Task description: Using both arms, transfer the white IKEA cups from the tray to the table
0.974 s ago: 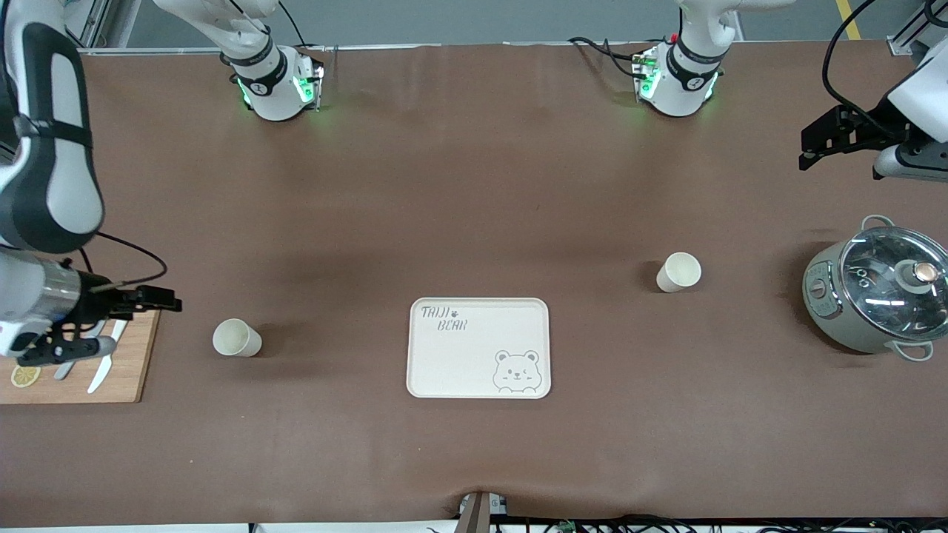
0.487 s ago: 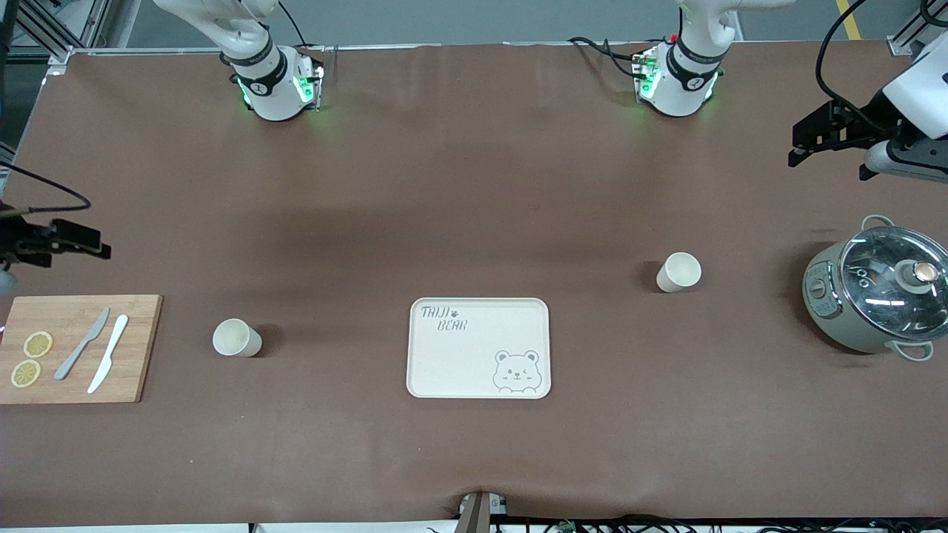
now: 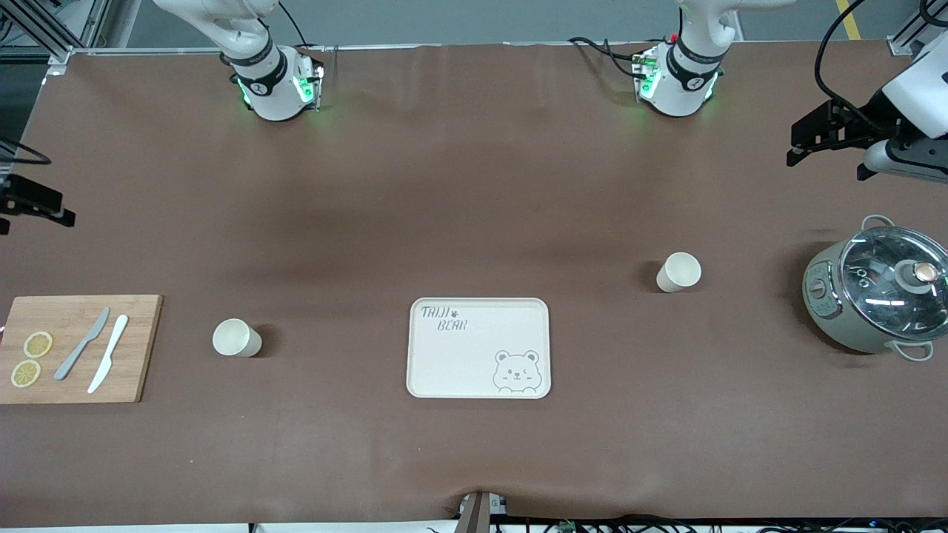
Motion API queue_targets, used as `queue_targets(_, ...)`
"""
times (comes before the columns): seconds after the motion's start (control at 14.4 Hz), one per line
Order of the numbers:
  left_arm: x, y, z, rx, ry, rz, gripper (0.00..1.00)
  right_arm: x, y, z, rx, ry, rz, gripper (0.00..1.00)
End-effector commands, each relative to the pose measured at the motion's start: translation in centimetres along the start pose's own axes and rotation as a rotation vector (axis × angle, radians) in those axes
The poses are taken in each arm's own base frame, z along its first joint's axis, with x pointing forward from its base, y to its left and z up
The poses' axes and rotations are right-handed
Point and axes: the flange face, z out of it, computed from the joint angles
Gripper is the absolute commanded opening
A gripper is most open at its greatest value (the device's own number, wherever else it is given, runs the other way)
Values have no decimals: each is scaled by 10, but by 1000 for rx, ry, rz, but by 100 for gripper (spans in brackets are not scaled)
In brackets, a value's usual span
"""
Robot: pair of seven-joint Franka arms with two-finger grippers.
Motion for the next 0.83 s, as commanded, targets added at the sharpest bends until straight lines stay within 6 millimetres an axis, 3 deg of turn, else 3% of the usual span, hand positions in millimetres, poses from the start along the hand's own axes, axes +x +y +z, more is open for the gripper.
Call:
queue_targets(0.0, -2, -2, -2, -4, -6, 48, 100, -13, 8, -27, -18, 26, 15, 100)
queue_targets(0.21, -2, -3, -2, 3, -7, 46, 100, -14, 0, -30, -10, 8, 5, 100)
queue_targets(0.77, -2, -10, -3, 59, -7, 38, 100, -1, 2, -8, -8, -23, 3, 100)
